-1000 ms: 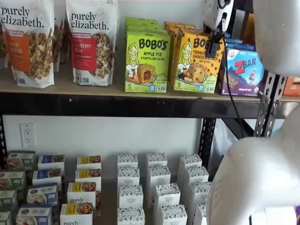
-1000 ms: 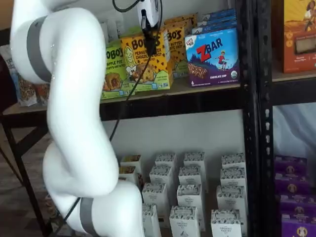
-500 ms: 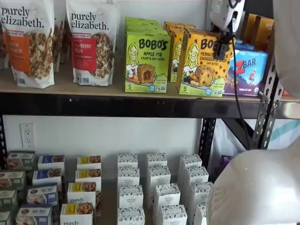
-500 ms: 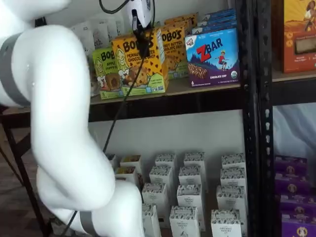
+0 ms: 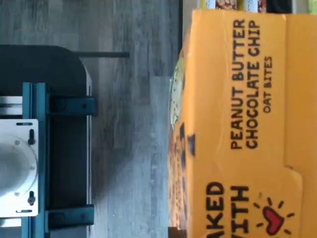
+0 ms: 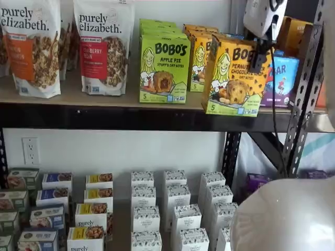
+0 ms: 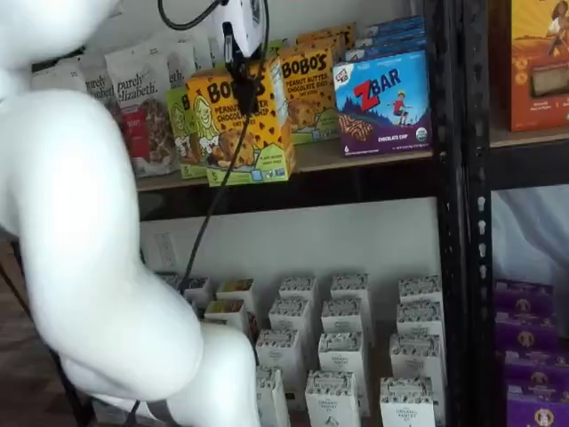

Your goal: Pick up the orange box on the top shelf, the fifth box from the left

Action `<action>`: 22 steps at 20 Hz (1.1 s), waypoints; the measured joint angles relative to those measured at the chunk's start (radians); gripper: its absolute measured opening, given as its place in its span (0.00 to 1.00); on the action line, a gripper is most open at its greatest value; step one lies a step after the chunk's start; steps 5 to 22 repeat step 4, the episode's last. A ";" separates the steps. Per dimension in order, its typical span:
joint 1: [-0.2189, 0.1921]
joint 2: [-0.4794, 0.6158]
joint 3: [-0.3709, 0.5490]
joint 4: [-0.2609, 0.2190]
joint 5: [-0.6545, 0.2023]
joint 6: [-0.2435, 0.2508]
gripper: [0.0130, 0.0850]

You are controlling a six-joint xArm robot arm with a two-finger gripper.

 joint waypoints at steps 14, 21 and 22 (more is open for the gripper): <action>-0.002 -0.053 0.048 -0.012 0.000 -0.006 0.06; -0.002 -0.053 0.048 -0.012 0.000 -0.006 0.06; -0.002 -0.053 0.048 -0.012 0.000 -0.006 0.06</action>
